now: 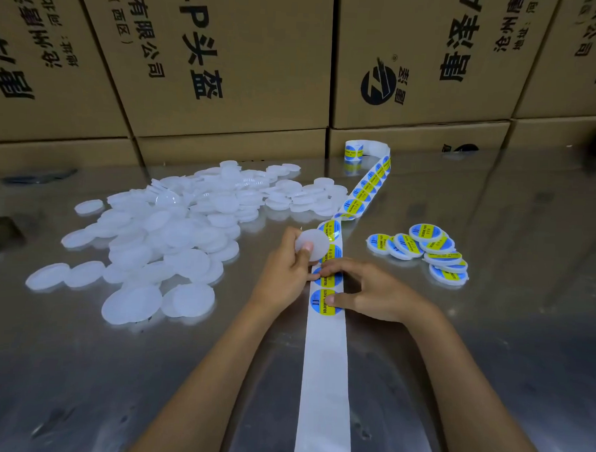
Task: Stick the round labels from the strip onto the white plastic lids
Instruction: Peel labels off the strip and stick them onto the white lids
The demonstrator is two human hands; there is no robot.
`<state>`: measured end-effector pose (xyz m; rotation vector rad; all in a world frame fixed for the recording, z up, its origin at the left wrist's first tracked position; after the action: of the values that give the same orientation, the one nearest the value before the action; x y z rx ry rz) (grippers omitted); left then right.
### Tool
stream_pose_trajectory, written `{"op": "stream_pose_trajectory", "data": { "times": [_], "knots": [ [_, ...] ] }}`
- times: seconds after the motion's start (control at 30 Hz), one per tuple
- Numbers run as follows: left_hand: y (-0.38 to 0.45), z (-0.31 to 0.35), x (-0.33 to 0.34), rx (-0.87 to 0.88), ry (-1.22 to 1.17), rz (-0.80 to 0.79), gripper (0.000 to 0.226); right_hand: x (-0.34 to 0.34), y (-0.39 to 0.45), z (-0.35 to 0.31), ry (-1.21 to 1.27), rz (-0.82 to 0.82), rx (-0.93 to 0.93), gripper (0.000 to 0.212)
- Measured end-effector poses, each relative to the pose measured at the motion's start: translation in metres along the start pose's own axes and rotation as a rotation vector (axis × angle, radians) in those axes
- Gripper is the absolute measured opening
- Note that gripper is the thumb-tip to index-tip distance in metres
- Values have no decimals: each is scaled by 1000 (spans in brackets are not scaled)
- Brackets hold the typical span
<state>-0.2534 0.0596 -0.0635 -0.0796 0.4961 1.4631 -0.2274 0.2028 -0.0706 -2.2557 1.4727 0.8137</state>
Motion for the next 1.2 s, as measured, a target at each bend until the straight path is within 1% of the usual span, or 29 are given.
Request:
{"op": "stream_pose_trajectory", "data": {
  "times": [0.1, 0.2, 0.3, 0.47, 0.57, 0.7, 0.77, 0.83, 0.87, 0.97, 1.03, 1.1, 1.2],
  "knots": [
    [-1, 2, 0, -6, 43, -1, 21, 1, 3, 2, 28, 38, 3, 31],
    [-1, 3, -1, -8, 23, 11, 18, -1, 5, 1, 26, 116, 12, 19],
    [0, 1, -2, -25, -2, 24, 15, -3, 4, -3, 55, 169, 14, 16],
    [1, -3, -8, -76, -84, 35, 8, -9, -1, -15, 296, 215, 8, 15],
    [1, -5, -12, -103, -90, 45, 6, -16, -4, -17, 514, 270, 5, 12],
    [-3, -8, -13, -194, -306, 57, 7, -23, -6, -12, 774, 348, 10, 13],
    [-5, -8, -17, -233, -424, 98, 14, -26, -6, -10, 860, 384, 15, 14],
    [-7, -6, -18, -255, -530, 115, 32, -30, -6, -9, 853, 439, 11, 17],
    [-7, -4, -18, -258, -581, 112, 37, -32, -7, -9, 830, 470, 16, 18],
    [-9, 5, -7, -272, -730, 40, 35, -36, -8, -6, 746, 559, 47, 18],
    [-11, 8, 1, -310, -802, -7, 34, -36, -9, -9, 706, 584, 32, 19],
    [-12, 10, 7, -329, -849, -51, 34, -36, -10, -15, 676, 596, -12, 20],
    [-13, 13, 13, -324, -858, -97, 35, -33, -10, -23, 597, 599, -53, 23]
  ]
}}
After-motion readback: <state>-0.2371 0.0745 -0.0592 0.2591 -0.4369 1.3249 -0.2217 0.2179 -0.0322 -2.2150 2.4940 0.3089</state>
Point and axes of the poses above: each hand's wrist, its own y-axis towards the middle knuckle, its own x-axis out of the palm, z = x × y, the point moved 8 cm from there along y, towards the middle knuckle, and after that the axes turned 3 degrees about -z, right-handed, at the moved point
